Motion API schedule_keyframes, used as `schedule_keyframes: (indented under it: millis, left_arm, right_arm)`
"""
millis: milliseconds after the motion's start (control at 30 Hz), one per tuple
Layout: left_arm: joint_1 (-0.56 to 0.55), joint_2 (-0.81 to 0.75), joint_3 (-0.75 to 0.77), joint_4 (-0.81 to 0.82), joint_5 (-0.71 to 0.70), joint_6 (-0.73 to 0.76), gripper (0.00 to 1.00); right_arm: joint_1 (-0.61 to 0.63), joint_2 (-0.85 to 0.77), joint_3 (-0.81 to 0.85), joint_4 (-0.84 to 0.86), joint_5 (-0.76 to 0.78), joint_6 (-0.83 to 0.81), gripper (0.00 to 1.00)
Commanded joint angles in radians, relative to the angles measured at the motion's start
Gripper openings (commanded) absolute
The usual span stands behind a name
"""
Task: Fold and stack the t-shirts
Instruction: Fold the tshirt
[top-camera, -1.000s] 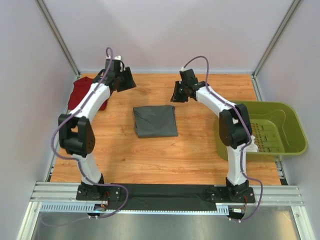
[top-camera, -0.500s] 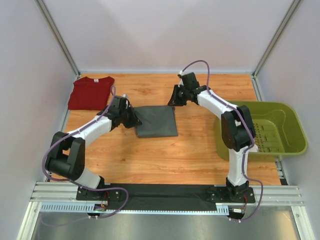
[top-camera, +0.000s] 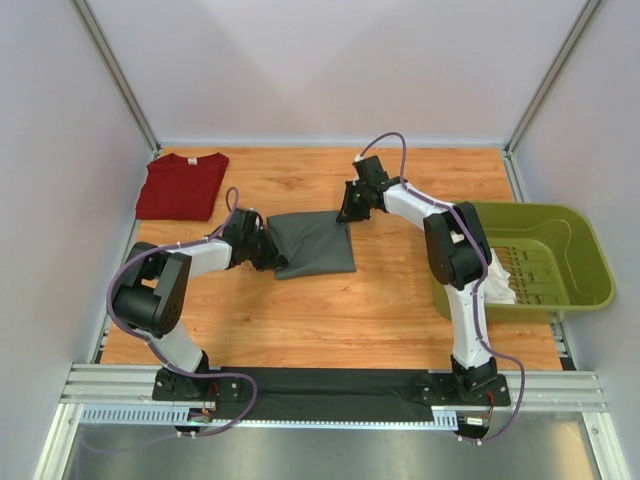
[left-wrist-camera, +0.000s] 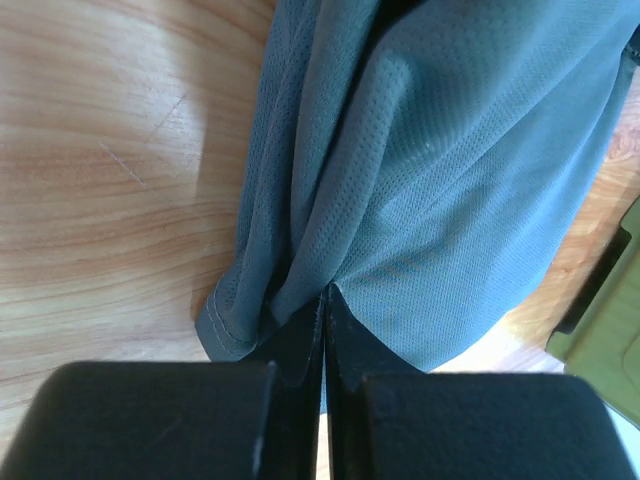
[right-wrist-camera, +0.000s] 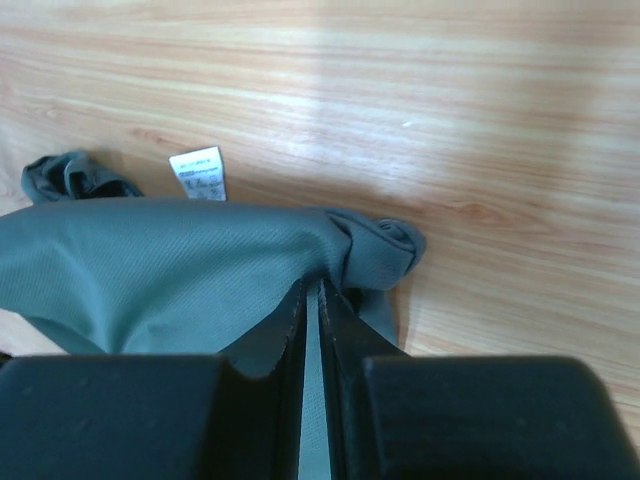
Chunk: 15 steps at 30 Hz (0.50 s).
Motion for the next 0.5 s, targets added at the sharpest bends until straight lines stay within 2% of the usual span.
schedule_keyframes:
  millis: [0,133,233,333,400,467]
  left_arm:
    - [0.0,0.001,0.001,-0.019,-0.015,0.028,0.0]
    - [0.001,-0.002,0.044,-0.071,-0.013,0.075,0.0]
    - [0.001,-0.032,0.151,-0.145,-0.001,0.141,0.0]
    - [0.001,-0.045,0.376,-0.243,-0.013,0.223,0.0]
    - [0.004,-0.031,0.459,-0.295,-0.035,0.266,0.0]
    - [0.013,0.0,0.547,-0.308,-0.059,0.277,0.0]
  right_arm:
    - [-0.004,0.002,0.02,0.024,0.079,0.009,0.1]
    - [-0.005,-0.006,0.028,0.021,0.057,0.01,0.09]
    - [-0.007,-0.053,0.031,0.018,0.013,0.005,0.09]
    - [-0.004,-0.136,0.023,0.006,-0.025,-0.024,0.12]
    - [-0.004,-0.202,-0.001,-0.008,-0.042,-0.036,0.17]
    - [-0.002,-0.24,-0.036,-0.016,-0.058,-0.047,0.18]
